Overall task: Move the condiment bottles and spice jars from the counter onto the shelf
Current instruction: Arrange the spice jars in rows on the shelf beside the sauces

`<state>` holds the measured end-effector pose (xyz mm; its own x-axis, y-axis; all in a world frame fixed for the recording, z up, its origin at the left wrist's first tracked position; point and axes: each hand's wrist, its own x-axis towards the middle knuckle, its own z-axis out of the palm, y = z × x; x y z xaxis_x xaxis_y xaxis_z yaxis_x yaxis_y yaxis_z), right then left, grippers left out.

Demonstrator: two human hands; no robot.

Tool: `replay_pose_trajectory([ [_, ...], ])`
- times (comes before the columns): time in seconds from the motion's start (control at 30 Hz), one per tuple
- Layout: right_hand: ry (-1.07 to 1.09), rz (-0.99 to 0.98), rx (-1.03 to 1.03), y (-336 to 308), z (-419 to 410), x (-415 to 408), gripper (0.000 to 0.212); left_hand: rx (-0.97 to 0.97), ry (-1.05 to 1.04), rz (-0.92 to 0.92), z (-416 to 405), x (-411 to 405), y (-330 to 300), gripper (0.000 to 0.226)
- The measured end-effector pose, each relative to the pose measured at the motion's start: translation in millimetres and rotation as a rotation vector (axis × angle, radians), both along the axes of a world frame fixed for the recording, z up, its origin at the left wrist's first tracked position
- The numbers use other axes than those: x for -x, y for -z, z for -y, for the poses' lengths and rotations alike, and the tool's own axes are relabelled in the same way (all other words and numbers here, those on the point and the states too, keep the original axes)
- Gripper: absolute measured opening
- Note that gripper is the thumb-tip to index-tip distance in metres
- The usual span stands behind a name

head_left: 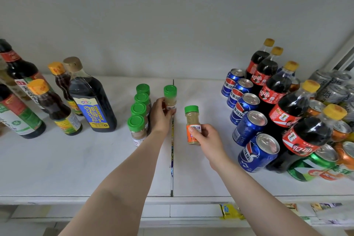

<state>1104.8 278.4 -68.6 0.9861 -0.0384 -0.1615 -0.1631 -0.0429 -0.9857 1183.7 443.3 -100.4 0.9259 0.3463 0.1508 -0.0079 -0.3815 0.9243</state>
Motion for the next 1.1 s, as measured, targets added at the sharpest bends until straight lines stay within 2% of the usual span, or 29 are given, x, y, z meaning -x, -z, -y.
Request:
replay_pose_trajectory([
  [0.2,0.012,0.02,-0.003,3,-1,-1,0.018,-0.11,-0.032,-0.102,7,25,-6,0.021],
  [0.33,0.03,0.062,-0.003,1,-4,-5,0.018,-0.078,-0.069,-0.137,22,68,-35,0.022],
  [0.4,0.024,0.063,-0.04,-3,-10,-8,0.018,-0.097,-0.011,-0.112,23,82,-55,0.024],
  [0.5,-0.011,0.07,-0.064,-6,-26,-14,0.022,-0.233,0.026,-0.014,17,85,-88,0.015],
  [0.53,-0.027,0.085,-0.058,-7,-32,-16,0.023,-0.271,0.023,0.005,14,83,-98,0.016],
  [0.67,-0.079,0.125,-0.005,-8,-52,-22,0.027,-0.394,0.022,-0.036,2,70,-126,0.042],
  [0.8,-0.095,0.135,0.031,-3,-64,-29,0.031,-0.517,0.071,-0.121,-7,53,-135,0.042],
  [1.1,-0.055,0.134,0.036,4,-68,-41,0.038,-0.607,0.192,-0.246,-14,31,-135,0.036],
])
